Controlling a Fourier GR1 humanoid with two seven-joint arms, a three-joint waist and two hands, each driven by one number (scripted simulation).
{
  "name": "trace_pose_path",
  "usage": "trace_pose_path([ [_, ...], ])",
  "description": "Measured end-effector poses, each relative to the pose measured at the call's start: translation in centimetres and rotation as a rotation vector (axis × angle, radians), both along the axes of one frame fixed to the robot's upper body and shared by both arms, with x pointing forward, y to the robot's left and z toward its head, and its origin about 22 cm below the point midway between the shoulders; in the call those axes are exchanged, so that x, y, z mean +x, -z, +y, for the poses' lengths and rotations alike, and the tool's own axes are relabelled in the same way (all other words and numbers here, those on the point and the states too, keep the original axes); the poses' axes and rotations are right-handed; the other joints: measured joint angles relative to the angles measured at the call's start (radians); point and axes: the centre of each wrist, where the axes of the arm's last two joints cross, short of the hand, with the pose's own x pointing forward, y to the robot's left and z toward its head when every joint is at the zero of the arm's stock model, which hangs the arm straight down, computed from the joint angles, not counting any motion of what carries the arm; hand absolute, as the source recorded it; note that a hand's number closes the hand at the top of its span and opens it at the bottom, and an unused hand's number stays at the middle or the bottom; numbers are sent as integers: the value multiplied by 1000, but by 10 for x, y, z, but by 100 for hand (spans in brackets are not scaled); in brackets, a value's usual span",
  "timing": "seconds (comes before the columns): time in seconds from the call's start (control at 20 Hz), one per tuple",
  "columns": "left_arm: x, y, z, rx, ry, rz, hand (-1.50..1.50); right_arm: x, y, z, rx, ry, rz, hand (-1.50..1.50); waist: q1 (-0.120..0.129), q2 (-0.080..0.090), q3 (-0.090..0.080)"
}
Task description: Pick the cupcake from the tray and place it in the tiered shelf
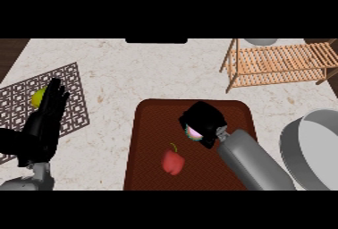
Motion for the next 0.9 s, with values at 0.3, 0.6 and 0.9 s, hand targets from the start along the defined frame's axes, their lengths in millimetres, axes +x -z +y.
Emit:
trace_pose_path([
  [0.3,2,2,5,7,-10,0,0,2,5,-23,46,91,-50,150,-13,-1,0],
  [0.6,-2,1,11,4,-42,1,0,-7,16,-116,125,516,-12,150,-46,-8,0],
  [0.9,1,4,16,6,-39,3,0,-41,-20,-152,281,662,-7,150,-44,-7,-1],
])
